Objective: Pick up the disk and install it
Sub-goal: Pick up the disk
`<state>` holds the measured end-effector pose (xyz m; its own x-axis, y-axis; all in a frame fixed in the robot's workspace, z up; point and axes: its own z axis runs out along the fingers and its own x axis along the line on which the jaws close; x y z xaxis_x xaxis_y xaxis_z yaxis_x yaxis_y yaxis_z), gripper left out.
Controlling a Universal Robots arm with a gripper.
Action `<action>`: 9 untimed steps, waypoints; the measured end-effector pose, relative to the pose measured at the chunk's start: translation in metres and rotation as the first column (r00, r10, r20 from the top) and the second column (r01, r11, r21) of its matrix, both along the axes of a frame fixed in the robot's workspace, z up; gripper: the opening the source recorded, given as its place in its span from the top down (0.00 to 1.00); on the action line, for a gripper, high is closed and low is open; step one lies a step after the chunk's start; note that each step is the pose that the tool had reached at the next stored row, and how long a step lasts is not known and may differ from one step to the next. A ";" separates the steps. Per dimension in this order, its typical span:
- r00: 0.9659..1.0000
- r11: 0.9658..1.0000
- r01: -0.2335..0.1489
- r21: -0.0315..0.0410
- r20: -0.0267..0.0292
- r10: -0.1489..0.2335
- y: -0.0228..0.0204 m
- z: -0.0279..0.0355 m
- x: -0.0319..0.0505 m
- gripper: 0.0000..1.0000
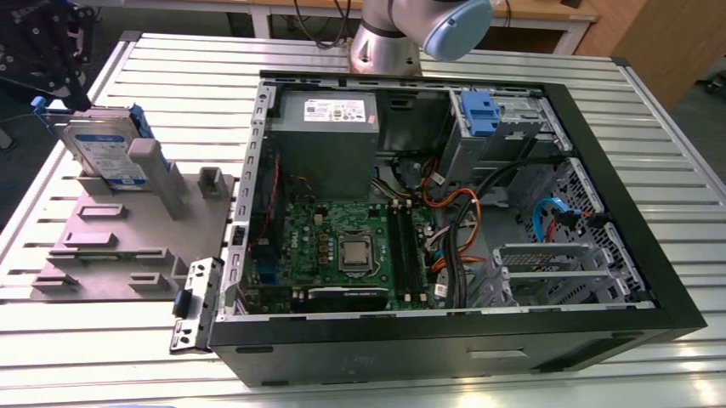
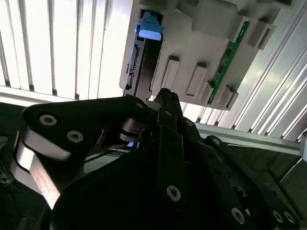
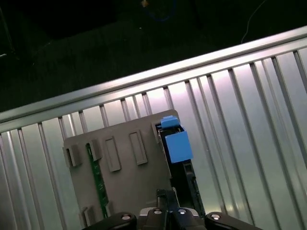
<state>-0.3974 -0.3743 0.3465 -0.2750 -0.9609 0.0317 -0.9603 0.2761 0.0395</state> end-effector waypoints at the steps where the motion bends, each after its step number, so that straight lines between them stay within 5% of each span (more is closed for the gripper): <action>1: 1.000 1.000 -0.008 0.007 0.000 0.008 0.0000 -0.0001 0.0000 0.89; 4: 1.000 0.999 -0.027 0.023 0.000 0.027 0.0001 -0.0002 0.0000 0.89; 9: 0.999 0.998 -0.052 0.024 0.002 0.052 0.0017 -0.0031 0.0000 0.89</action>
